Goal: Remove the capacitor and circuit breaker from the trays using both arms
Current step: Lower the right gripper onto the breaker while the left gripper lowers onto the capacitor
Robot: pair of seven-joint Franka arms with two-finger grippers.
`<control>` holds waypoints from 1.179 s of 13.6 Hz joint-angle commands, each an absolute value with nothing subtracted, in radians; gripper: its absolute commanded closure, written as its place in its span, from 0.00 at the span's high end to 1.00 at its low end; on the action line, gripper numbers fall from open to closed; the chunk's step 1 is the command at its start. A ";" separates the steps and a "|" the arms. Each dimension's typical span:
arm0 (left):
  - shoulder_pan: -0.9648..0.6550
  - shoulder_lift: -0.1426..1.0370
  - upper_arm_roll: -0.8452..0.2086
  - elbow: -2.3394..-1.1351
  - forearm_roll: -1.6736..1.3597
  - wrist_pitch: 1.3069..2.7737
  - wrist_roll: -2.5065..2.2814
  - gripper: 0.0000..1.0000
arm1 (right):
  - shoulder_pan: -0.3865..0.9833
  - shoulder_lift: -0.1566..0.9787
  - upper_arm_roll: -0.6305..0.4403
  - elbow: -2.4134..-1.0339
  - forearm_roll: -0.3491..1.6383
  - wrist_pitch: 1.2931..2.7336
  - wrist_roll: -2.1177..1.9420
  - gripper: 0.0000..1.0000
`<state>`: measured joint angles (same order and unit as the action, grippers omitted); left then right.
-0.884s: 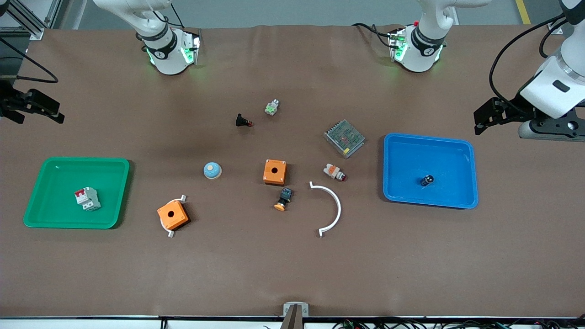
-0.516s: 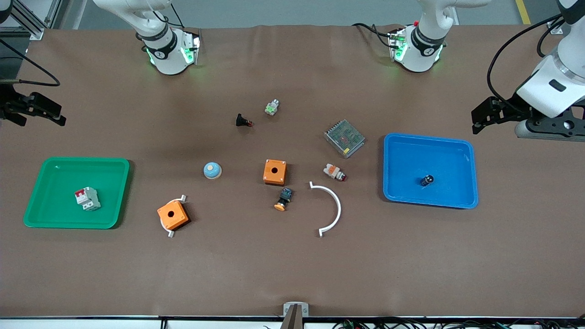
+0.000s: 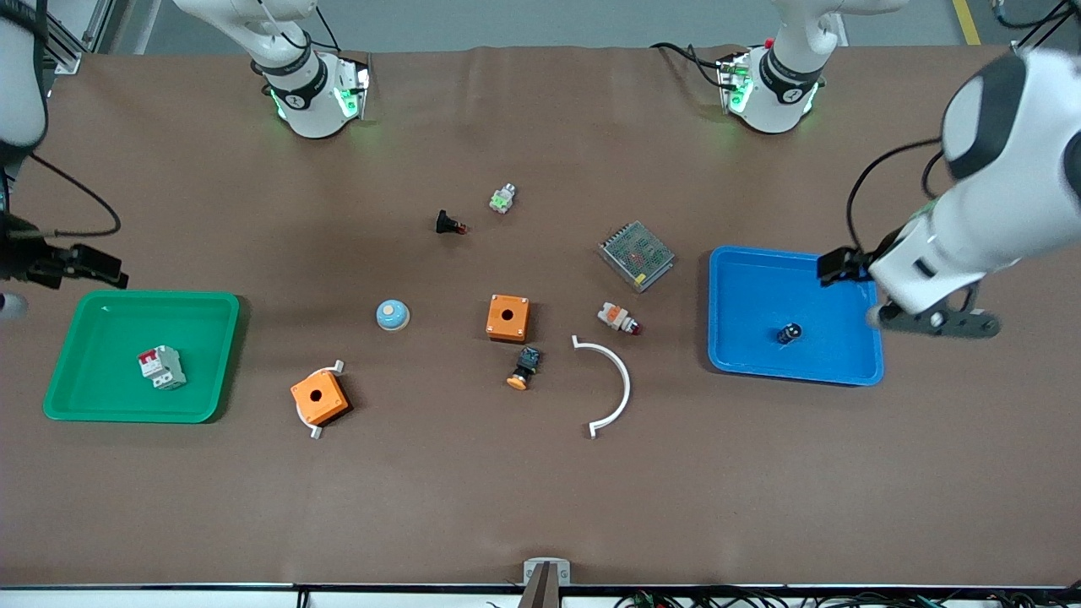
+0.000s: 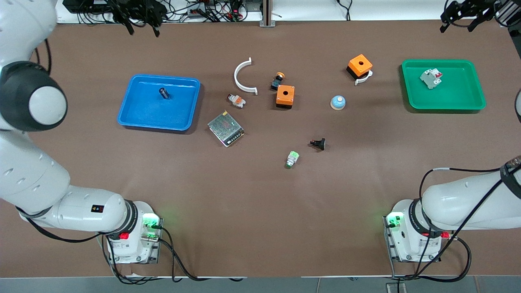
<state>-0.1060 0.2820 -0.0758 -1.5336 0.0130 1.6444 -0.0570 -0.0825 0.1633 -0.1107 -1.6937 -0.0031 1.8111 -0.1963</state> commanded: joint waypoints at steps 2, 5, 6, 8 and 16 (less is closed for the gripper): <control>-0.089 0.319 -0.075 -1.682 0.014 1.813 -0.037 1.00 | -0.149 0.314 -0.101 -1.677 -0.043 1.945 -0.339 1.00; -0.061 0.366 -0.075 -1.820 0.052 1.997 -0.020 1.00 | -0.207 0.455 -0.100 -1.675 -0.054 2.075 -0.590 1.00; -0.055 0.394 -0.074 -1.851 0.060 2.050 -0.020 1.00 | -0.219 0.491 -0.098 -1.675 -0.054 2.115 -0.635 1.00; -0.054 0.432 -0.074 -1.894 0.100 2.114 -0.020 1.00 | -0.227 0.543 -0.098 -1.675 -0.051 2.137 -0.688 1.00; -0.040 0.485 -0.072 -1.993 0.132 2.279 -0.020 0.88 | -0.232 0.644 -0.098 -1.671 -0.048 2.244 -0.828 0.65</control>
